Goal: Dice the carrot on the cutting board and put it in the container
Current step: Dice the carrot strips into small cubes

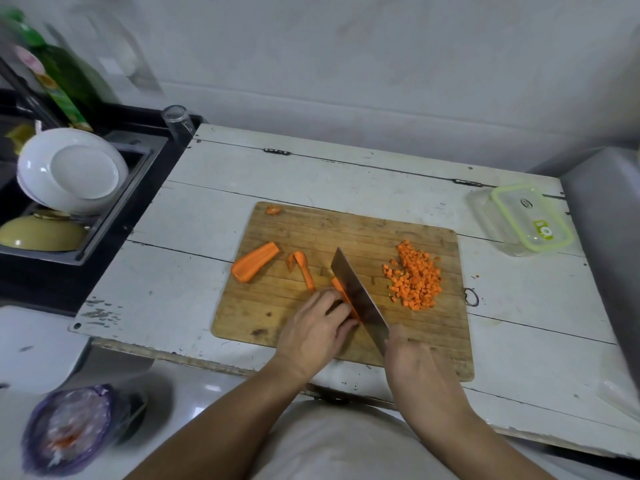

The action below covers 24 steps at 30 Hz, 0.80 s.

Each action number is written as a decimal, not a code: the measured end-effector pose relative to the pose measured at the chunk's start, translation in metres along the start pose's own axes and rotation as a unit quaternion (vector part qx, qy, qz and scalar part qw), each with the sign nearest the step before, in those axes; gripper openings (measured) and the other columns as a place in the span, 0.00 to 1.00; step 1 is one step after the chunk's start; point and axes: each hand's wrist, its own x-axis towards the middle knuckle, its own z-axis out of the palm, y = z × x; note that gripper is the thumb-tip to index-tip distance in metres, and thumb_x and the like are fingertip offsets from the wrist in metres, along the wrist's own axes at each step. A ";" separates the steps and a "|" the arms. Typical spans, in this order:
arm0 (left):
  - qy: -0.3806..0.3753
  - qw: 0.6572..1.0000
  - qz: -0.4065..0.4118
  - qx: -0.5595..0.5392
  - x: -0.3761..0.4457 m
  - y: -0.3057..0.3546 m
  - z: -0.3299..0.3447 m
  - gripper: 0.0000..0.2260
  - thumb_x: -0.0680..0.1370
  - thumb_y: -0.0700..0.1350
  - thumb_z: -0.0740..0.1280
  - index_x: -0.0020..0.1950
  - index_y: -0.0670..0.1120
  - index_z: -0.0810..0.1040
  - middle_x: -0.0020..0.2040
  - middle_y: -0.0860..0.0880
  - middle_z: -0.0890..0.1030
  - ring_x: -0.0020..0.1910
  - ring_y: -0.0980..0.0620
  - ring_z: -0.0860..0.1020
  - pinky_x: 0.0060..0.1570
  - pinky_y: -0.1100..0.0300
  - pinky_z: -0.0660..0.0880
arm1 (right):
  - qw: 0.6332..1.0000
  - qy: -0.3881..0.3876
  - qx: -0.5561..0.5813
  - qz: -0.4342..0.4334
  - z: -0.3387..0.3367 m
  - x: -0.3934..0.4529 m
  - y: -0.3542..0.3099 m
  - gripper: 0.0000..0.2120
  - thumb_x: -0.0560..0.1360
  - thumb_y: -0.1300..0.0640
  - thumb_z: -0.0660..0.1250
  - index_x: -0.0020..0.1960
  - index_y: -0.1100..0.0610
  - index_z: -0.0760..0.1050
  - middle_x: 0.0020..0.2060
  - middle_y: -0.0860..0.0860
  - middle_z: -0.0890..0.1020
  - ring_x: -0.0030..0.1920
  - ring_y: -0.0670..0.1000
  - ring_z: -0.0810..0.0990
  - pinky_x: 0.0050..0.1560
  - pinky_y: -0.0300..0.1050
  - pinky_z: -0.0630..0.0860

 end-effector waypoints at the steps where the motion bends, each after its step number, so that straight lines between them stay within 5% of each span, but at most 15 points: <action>1: -0.001 1.000 -0.001 0.000 0.000 0.000 0.000 0.08 0.81 0.50 0.69 0.57 0.49 0.82 0.59 0.51 0.78 0.61 0.52 0.76 0.56 0.58 0.78 | 1.000 0.003 0.011 -0.006 0.002 0.000 0.000 0.19 0.73 0.65 0.70 0.45 0.51 0.60 0.28 0.51 0.79 0.27 0.55 0.79 0.25 0.46 0.51; 6: -0.006 1.000 -0.007 -0.013 -0.001 -0.001 0.001 0.09 0.82 0.51 0.67 0.59 0.50 0.81 0.61 0.52 0.77 0.63 0.52 0.76 0.57 0.56 0.78 | 1.000 0.009 0.020 -0.017 0.002 0.001 0.002 0.22 0.70 0.67 0.72 0.44 0.51 0.60 0.26 0.49 0.77 0.23 0.54 0.75 0.24 0.45 0.57; 9: -0.009 1.000 -0.006 -0.010 -0.001 0.000 0.000 0.10 0.82 0.50 0.67 0.60 0.49 0.82 0.62 0.51 0.78 0.63 0.51 0.76 0.58 0.56 0.78 | 1.000 -0.014 0.006 -0.024 -0.009 -0.001 0.000 0.18 0.74 0.69 0.65 0.48 0.52 0.58 0.35 0.50 0.81 0.28 0.56 0.71 0.28 0.44 0.60; 14: -0.010 1.000 -0.008 -0.015 0.000 0.000 -0.001 0.09 0.82 0.50 0.68 0.60 0.49 0.82 0.62 0.51 0.78 0.63 0.51 0.76 0.58 0.56 0.78 | 0.998 -0.039 0.035 -0.024 -0.024 0.000 -0.003 0.14 0.77 0.70 0.58 0.50 0.53 0.58 0.43 0.52 0.83 0.41 0.57 0.83 0.35 0.47 0.67; 24: -0.003 1.000 -0.002 -0.014 0.001 -0.002 0.002 0.09 0.82 0.50 0.68 0.58 0.47 0.83 0.60 0.50 0.79 0.62 0.50 0.76 0.57 0.58 0.77 | 0.998 -0.052 0.043 -0.011 -0.013 0.017 -0.014 0.10 0.80 0.67 0.54 0.51 0.54 0.56 0.45 0.52 0.84 0.45 0.57 0.85 0.35 0.48 0.69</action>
